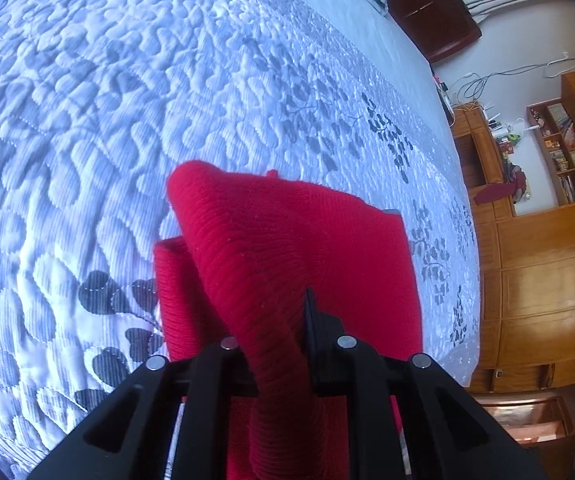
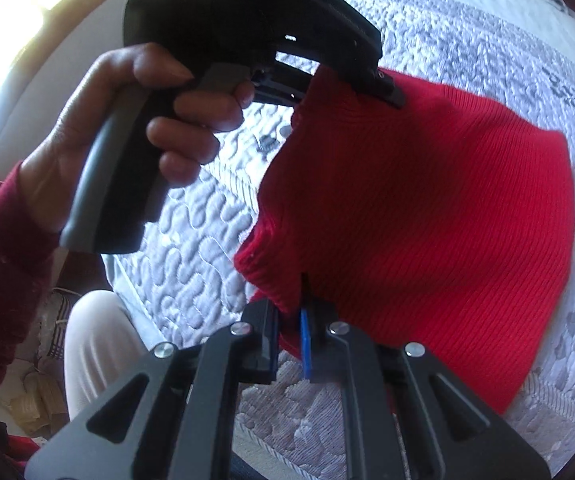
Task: Fold small clothes
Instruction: 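Fold the held side over the sweater and open both grippers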
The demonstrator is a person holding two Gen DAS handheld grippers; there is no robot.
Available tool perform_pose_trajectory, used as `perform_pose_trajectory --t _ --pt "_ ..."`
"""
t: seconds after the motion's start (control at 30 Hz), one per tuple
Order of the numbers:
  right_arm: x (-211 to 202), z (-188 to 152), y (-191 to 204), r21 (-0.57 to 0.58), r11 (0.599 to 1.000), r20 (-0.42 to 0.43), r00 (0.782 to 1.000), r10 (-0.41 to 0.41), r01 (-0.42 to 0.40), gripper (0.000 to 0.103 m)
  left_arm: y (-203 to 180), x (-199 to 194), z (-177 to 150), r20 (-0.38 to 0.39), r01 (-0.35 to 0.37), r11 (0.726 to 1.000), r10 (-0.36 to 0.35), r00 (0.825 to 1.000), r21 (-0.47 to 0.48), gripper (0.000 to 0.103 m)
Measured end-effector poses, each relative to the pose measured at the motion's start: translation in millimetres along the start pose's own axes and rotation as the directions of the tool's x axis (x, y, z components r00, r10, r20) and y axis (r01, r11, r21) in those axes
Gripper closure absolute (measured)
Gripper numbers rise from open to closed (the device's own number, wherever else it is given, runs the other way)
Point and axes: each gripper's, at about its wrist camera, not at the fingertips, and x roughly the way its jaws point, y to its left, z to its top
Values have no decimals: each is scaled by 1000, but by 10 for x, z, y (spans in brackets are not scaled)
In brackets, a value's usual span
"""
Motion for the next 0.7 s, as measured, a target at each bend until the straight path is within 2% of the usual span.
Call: perform_pose_trajectory --t 0.1,0.33,0.37,0.4,0.5,0.53,0.57,0.63,0.7 --pt "111 -34 -19 0 1000 -20 1000 -13 13 94 38 27 -34 5 -5 1000 5 1000 2 88" --pt "171 -134 -67 -4 1000 -38 999 -17 17 81 3 -7 -172 13 -32 999 32 999 1 80" --pt "130 -162 -84 -4 1000 -42 999 -5 5 73 -17 -27 -229 13 -32 999 32 999 2 77" --pt "61 -203 -94 0 1000 -39 999 17 -17 61 -36 -47 -289 12 -40 999 40 999 7 76" --pt "-251 -350 -182 35 996 17 997 78 -79 40 -136 -118 -564 8 -71 996 70 997 47 71" --pt "-377 -413 -231 47 996 43 997 68 -70 38 -163 -143 -667 5 -70 996 70 998 56 68" --pt "-488 -478 -297 65 997 66 997 47 -51 36 -177 -164 -763 2 -70 996 70 998 58 66" --pt "-672 -648 -570 174 985 84 996 -6 -9 36 -201 -207 -960 -1 -67 996 67 998 57 66" --pt "-723 -788 -862 297 955 81 997 0 -24 36 -215 -229 -1093 3 -72 996 72 997 54 66"
